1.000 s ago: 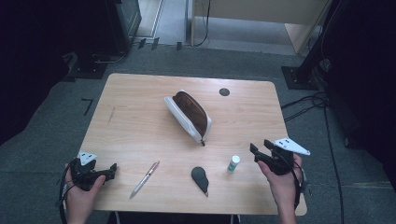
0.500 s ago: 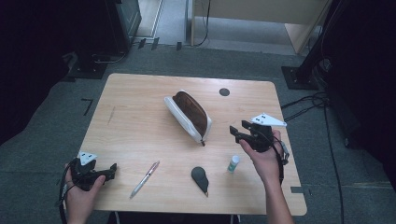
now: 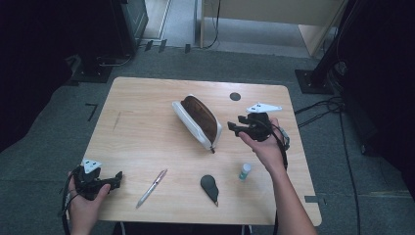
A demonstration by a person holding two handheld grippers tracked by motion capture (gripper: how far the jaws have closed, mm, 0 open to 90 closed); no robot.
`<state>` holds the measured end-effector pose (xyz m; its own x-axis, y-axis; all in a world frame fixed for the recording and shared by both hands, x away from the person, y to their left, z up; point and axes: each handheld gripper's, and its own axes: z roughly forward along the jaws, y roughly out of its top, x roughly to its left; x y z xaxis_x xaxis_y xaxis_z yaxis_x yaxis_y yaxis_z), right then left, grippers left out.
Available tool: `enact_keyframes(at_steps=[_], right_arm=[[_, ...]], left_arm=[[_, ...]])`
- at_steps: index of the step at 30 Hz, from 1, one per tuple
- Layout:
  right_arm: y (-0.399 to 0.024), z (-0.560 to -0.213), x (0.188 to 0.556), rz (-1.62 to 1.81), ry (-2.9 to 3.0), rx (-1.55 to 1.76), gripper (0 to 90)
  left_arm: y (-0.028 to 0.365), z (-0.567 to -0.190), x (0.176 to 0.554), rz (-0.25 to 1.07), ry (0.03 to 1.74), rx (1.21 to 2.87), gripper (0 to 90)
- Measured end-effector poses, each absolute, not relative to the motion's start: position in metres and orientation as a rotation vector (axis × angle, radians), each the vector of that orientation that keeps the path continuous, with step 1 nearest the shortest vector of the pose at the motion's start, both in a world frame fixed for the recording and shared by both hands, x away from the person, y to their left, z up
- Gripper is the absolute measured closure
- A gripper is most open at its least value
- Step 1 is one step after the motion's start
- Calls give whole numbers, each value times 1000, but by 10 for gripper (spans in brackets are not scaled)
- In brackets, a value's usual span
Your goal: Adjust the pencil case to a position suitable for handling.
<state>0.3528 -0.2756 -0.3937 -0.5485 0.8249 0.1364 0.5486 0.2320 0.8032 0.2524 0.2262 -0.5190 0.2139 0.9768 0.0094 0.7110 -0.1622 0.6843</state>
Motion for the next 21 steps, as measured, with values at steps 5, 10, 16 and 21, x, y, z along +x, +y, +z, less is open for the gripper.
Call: enact_keyframes(at_steps=[5,10,16,21], right_arm=[[-270,-398,368,1244,2274,1276,504],[-263,-402,381,1202,2360,1251,532],[-253,-408,392,1137,2427,1237,551],[-244,-412,403,1107,2470,1243,547]], left_arm=[[226,-519,252,627,1557,1941,0],[226,-519,252,627,1557,1941,0],[226,-519,252,627,1556,1941,0],[226,-519,252,627,1556,1942,0]])
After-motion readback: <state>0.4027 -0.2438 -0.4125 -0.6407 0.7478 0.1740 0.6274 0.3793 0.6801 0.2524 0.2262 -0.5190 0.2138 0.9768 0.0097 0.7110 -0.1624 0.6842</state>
